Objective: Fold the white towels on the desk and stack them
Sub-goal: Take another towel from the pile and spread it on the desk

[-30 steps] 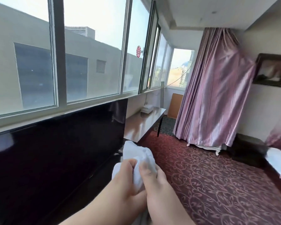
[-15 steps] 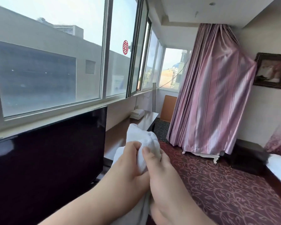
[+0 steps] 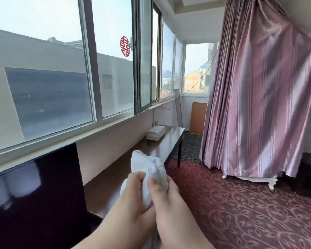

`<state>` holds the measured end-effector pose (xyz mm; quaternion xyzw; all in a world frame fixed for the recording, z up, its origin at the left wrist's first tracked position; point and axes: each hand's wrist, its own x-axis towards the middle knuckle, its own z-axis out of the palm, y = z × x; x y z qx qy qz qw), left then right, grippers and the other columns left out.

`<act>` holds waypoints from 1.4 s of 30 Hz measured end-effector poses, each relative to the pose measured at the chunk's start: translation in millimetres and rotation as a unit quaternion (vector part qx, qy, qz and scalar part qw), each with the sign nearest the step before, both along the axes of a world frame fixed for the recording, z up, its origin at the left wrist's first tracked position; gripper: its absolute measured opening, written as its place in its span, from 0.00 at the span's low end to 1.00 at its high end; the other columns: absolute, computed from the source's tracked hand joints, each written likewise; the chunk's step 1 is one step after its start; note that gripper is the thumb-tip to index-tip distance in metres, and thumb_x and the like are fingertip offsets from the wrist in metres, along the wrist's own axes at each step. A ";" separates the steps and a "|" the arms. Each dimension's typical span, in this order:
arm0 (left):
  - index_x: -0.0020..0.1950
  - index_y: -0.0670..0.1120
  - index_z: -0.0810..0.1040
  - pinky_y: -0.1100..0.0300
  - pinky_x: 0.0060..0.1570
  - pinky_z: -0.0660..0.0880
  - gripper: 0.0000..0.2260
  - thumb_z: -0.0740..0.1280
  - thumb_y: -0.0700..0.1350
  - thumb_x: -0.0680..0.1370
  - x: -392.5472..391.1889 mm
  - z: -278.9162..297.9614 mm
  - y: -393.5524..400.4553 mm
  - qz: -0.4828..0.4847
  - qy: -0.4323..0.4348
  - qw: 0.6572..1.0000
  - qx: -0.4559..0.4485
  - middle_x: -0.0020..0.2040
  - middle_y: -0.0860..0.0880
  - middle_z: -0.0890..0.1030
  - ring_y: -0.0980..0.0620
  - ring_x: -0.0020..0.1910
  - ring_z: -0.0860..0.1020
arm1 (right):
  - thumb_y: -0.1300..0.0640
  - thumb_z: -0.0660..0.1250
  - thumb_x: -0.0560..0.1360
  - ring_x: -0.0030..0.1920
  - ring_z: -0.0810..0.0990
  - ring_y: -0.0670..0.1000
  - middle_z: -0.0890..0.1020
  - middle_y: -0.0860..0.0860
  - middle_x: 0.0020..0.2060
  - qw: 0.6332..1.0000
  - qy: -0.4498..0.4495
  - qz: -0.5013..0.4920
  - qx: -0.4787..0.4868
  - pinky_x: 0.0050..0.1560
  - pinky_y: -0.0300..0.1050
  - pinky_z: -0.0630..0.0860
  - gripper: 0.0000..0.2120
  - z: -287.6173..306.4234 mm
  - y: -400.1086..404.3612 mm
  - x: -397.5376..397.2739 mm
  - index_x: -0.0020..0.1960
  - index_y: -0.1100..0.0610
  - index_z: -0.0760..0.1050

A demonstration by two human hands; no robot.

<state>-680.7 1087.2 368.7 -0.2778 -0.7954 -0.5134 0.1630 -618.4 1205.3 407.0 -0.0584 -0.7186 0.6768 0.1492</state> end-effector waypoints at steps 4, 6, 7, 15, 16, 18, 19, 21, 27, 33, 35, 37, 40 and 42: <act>0.60 0.62 0.68 0.56 0.41 0.79 0.25 0.74 0.61 0.68 -65.6 -15.9 58.8 0.045 -0.025 0.998 0.035 0.51 0.54 0.80 0.56 0.43 0.83 | 0.38 0.63 0.78 0.62 0.75 0.36 0.76 0.40 0.65 0.998 -0.029 0.054 0.006 0.50 0.23 0.69 0.23 -5.3 53.6 -85.8 0.71 0.36 0.66; 0.56 0.70 0.65 0.69 0.42 0.64 0.17 0.64 0.66 0.70 -94.9 -17.3 87.2 0.046 -0.064 0.996 0.045 0.53 0.53 0.78 0.60 0.44 0.79 | 0.38 0.61 0.79 0.62 0.76 0.35 0.77 0.40 0.64 0.993 -0.035 0.108 -0.024 0.59 0.30 0.71 0.17 -9.9 68.4 -126.7 0.68 0.35 0.68; 0.55 0.74 0.62 0.68 0.44 0.56 0.12 0.59 0.67 0.72 -108.2 -15.6 97.2 0.048 -0.083 0.994 0.043 0.54 0.55 0.77 0.60 0.45 0.75 | 0.38 0.60 0.81 0.62 0.77 0.37 0.78 0.42 0.64 0.989 -0.039 0.136 -0.051 0.65 0.36 0.71 0.18 -13.6 73.6 -145.8 0.70 0.36 0.68; 0.53 0.67 0.69 0.62 0.43 0.76 0.16 0.68 0.64 0.67 -236.3 -25.6 100.0 0.162 -0.192 0.967 0.035 0.49 0.55 0.80 0.58 0.47 0.79 | 0.53 0.52 0.86 0.57 0.84 0.46 0.87 0.49 0.54 0.921 -0.195 0.287 -0.178 0.63 0.45 0.77 0.18 -59.8 105.5 -322.8 0.64 0.46 0.79; 0.53 0.67 0.69 0.60 0.43 0.77 0.17 0.68 0.64 0.67 -259.4 -32.8 105.2 0.172 -0.194 0.965 0.031 0.49 0.55 0.80 0.58 0.47 0.79 | 0.54 0.53 0.86 0.51 0.85 0.40 0.88 0.44 0.48 0.922 -0.191 0.292 -0.167 0.55 0.38 0.79 0.16 -67.1 109.0 -350.9 0.60 0.46 0.79; 0.53 0.66 0.70 0.58 0.42 0.78 0.16 0.68 0.64 0.68 -308.6 -43.1 115.0 0.192 -0.196 0.961 0.036 0.47 0.57 0.80 0.58 0.44 0.80 | 0.54 0.54 0.86 0.44 0.84 0.35 0.87 0.39 0.41 0.923 -0.193 0.298 -0.147 0.43 0.29 0.78 0.15 -77.7 118.5 -404.2 0.56 0.45 0.79; 0.53 0.66 0.70 0.57 0.41 0.78 0.16 0.68 0.64 0.68 -335.3 -46.1 119.6 0.199 -0.200 0.959 0.038 0.47 0.58 0.81 0.58 0.43 0.80 | 0.53 0.54 0.86 0.47 0.85 0.37 0.88 0.41 0.45 0.915 -0.208 0.309 -0.151 0.46 0.32 0.78 0.15 -80.1 122.5 -429.6 0.58 0.44 0.80; 0.53 0.67 0.69 0.59 0.39 0.77 0.16 0.68 0.63 0.67 -384.8 -47.3 131.6 0.202 -0.211 0.955 0.041 0.47 0.60 0.81 0.60 0.41 0.80 | 0.49 0.55 0.84 0.55 0.85 0.44 0.87 0.46 0.53 0.905 -0.232 0.313 -0.172 0.54 0.40 0.79 0.15 -77.9 132.4 -474.0 0.62 0.41 0.79; 0.51 0.72 0.66 0.63 0.37 0.75 0.16 0.67 0.63 0.68 -506.1 -34.9 165.4 0.220 -0.248 0.943 0.039 0.49 0.59 0.79 0.62 0.40 0.81 | 0.49 0.58 0.80 0.56 0.86 0.50 0.87 0.52 0.54 0.897 -0.234 0.309 -0.211 0.54 0.46 0.81 0.16 -69.6 162.2 -595.4 0.62 0.45 0.80; 0.51 0.67 0.65 0.54 0.42 0.81 0.14 0.68 0.61 0.71 -582.7 -47.7 196.6 0.270 -0.286 0.919 0.018 0.51 0.62 0.77 0.61 0.42 0.81 | 0.49 0.59 0.76 0.57 0.85 0.50 0.86 0.51 0.55 0.879 -0.279 0.326 -0.209 0.64 0.54 0.78 0.19 -86.7 184.0 -679.7 0.64 0.43 0.78; 0.52 0.66 0.64 0.50 0.43 0.81 0.15 0.67 0.60 0.70 -599.4 -50.1 206.7 0.300 -0.313 0.901 -0.005 0.50 0.58 0.79 0.59 0.41 0.82 | 0.54 0.56 0.79 0.56 0.86 0.52 0.87 0.53 0.54 0.862 -0.307 0.347 -0.205 0.61 0.54 0.80 0.18 -94.7 192.9 -702.5 0.64 0.44 0.79; 0.53 0.65 0.63 0.52 0.41 0.80 0.16 0.65 0.60 0.69 -615.6 -50.1 217.0 0.339 -0.342 0.876 -0.035 0.49 0.56 0.79 0.58 0.39 0.81 | 0.57 0.56 0.80 0.55 0.86 0.54 0.86 0.56 0.55 0.836 -0.339 0.380 -0.203 0.60 0.53 0.81 0.19 -101.5 202.5 -727.0 0.64 0.48 0.79; 0.52 0.65 0.59 0.59 0.35 0.73 0.15 0.62 0.61 0.70 -636.8 -47.6 233.4 0.387 -0.389 0.830 -0.101 0.50 0.56 0.77 0.59 0.38 0.79 | 0.60 0.56 0.78 0.55 0.86 0.55 0.85 0.59 0.57 0.791 -0.393 0.432 -0.183 0.55 0.49 0.82 0.19 -109.6 217.5 -760.4 0.63 0.56 0.81; 0.53 0.64 0.61 0.59 0.35 0.71 0.15 0.62 0.62 0.70 -652.1 -46.1 242.2 0.406 -0.420 0.803 -0.119 0.49 0.56 0.77 0.58 0.40 0.78 | 0.60 0.57 0.77 0.51 0.86 0.55 0.86 0.59 0.53 0.759 -0.422 0.463 -0.178 0.52 0.48 0.82 0.19 -115.8 224.8 -784.2 0.60 0.59 0.83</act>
